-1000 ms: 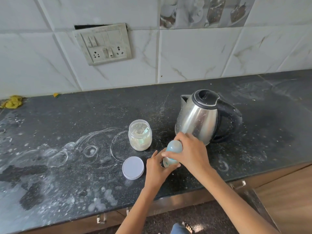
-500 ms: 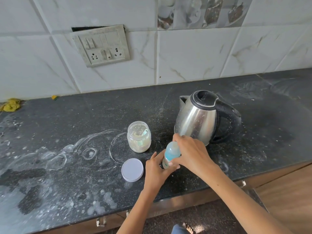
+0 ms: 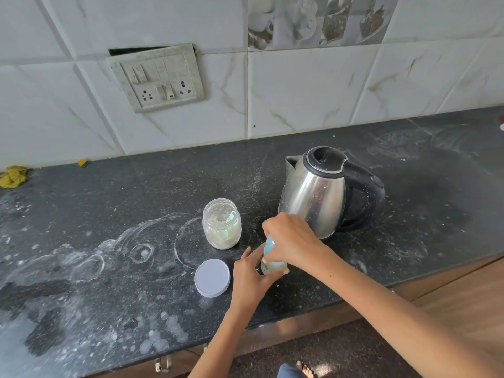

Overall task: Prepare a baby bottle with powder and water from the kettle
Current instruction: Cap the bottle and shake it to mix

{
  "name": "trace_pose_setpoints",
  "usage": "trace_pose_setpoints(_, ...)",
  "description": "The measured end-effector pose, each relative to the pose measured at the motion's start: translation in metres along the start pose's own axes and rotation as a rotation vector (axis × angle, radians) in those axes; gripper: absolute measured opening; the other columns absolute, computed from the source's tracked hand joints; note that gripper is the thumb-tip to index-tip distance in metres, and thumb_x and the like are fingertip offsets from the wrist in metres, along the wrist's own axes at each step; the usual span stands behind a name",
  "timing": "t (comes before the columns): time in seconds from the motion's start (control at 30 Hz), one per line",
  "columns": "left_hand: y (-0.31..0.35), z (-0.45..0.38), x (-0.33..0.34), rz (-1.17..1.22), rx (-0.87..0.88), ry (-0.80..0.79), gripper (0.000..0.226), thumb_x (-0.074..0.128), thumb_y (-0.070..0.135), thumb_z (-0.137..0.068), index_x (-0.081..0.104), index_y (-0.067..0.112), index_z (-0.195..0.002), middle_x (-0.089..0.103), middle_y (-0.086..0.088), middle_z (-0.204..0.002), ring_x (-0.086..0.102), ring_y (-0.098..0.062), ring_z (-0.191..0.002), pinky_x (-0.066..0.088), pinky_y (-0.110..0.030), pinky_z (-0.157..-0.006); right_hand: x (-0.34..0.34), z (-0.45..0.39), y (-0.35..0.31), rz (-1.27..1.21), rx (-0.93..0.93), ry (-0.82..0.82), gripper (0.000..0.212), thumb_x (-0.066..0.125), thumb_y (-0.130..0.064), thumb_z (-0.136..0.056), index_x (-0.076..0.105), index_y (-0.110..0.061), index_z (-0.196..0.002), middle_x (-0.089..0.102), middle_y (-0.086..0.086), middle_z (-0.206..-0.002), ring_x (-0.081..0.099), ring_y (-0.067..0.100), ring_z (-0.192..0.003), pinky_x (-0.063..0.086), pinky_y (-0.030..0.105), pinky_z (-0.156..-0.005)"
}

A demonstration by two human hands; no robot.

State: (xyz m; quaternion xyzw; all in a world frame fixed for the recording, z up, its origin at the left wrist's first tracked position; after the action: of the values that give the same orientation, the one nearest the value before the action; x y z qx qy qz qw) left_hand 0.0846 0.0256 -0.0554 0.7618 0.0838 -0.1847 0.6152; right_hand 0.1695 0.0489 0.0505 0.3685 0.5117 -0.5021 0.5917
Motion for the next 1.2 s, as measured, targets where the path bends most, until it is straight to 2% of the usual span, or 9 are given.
trace_pose_setpoints(0.17,-0.003,-0.001,0.000,0.018,-0.006,-0.006,0.034,0.075,0.049,-0.067,0.067,0.026,-0.091,0.069,0.018,-0.075,0.055,-0.004,-0.068,0.048,-0.057,-0.086,0.024,0.003,0.030,-0.406,-0.128,-0.001,0.040,0.082,-0.023,-0.063,0.066,-0.026,-0.100,0.056,-0.012,-0.079,0.052,0.005,-0.070,0.040,0.020,-0.060)
trace_pose_setpoints(0.37,-0.004,0.000,0.000,0.012,-0.008,0.023,0.038,0.076,0.049,-0.066,0.067,0.029,-0.098,0.067,0.026,-0.086,0.061,-0.009,-0.072,0.051,-0.055,-0.086,0.044,-0.002,0.037,-0.998,-0.248,-0.011,0.027,0.083,-0.002,-0.067,0.067,-0.009,-0.088,0.070,0.002,-0.092,0.066,0.012,-0.087,0.054,0.027,-0.077)
trace_pose_setpoints(0.5,-0.001,0.007,0.001,-0.052,0.002,0.127,0.029,0.074,0.027,-0.069,0.069,0.018,-0.096,0.070,0.018,-0.078,0.062,-0.017,-0.083,0.054,-0.042,-0.081,0.070,0.008,0.030,-1.160,0.018,0.451,0.031,0.086,-0.008,-0.068,0.061,-0.009,-0.086,0.067,-0.002,-0.083,0.063,0.007,-0.078,0.050,0.020,-0.077)
trace_pose_setpoints(0.6,-0.006,0.008,0.003,-0.062,-0.035,0.126,0.029,0.066,0.017,-0.071,0.068,0.020,-0.099,0.071,-0.002,-0.078,0.066,-0.024,-0.067,0.055,-0.043,-0.077,0.082,0.017,0.012,-1.148,0.255,0.751,0.036,0.086,-0.015,-0.071,0.057,-0.014,-0.093,0.065,-0.004,-0.086,0.062,0.009,-0.082,0.048,0.017,-0.078)
trace_pose_setpoints(0.67,-0.008,0.006,0.000,-0.032,-0.068,0.106,0.029,0.067,0.019,-0.071,0.067,0.024,-0.099,0.072,-0.001,-0.080,0.067,-0.014,-0.069,0.057,-0.041,-0.069,0.082,0.013,0.009,-1.150,0.263,0.689,0.044,0.087,-0.017,-0.070,0.056,-0.015,-0.101,0.063,-0.006,-0.093,0.060,0.002,-0.086,0.045,0.011,-0.078)
trace_pose_setpoints(0.73,-0.008,0.002,-0.008,0.023,-0.112,0.088,0.032,0.068,0.028,-0.068,0.067,0.027,-0.100,0.073,0.005,-0.082,0.067,-0.003,-0.074,0.057,-0.035,-0.065,0.079,0.008,0.012,-1.245,0.180,0.423,0.057,0.088,-0.022,-0.069,0.055,-0.018,-0.115,0.062,-0.010,-0.106,0.058,-0.009,-0.094,0.044,0.007,-0.084)
trace_pose_setpoints(0.8,-0.003,0.001,-0.016,0.143,-0.157,0.028,0.033,0.071,0.037,-0.067,0.069,0.024,-0.098,0.075,0.001,-0.081,0.069,-0.007,-0.077,0.057,-0.036,-0.067,0.073,0.014,0.022,-1.333,0.103,0.275,0.069,0.084,-0.037,-0.072,0.050,-0.024,-0.130,0.059,-0.011,-0.127,0.054,-0.010,-0.115,0.041,0.018,-0.102)
trace_pose_setpoints(0.9,0.012,0.000,-0.030,0.372,-0.204,-0.035,0.035,0.078,0.030,-0.074,0.068,0.012,-0.102,0.076,-0.006,-0.093,0.072,-0.021,-0.090,0.057,-0.039,-0.078,0.058,0.037,0.034,-1.333,0.072,0.289,0.064,0.072,-0.049,-0.079,0.049,-0.028,-0.135,0.056,-0.009,-0.138,0.051,0.000,-0.128,0.038,0.033,-0.112)
trace_pose_setpoints(1.2,0.080,-0.003,-0.051,0.562,-0.195,-0.204,0.035,0.057,0.029,-0.086,0.064,0.009,-0.115,0.074,-0.007,-0.104,0.070,-0.021,-0.100,0.055,-0.029,-0.087,0.033,0.057,0.017,-1.217,0.027,0.385,0.062,0.085,-0.028,-0.072,0.045,-0.029,-0.119,0.070,-0.001,-0.110,0.070,0.011,-0.096,0.060,0.033,-0.079)
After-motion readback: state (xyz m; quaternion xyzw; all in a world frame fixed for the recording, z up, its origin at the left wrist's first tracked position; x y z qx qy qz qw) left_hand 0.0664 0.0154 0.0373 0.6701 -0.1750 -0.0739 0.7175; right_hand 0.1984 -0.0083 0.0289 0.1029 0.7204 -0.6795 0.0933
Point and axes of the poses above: each hand's wrist, its own z-axis away from the middle knuckle, its own x-axis out of the palm, y = z × x, the point moved 5 cm from there along -z, towards the middle knuckle
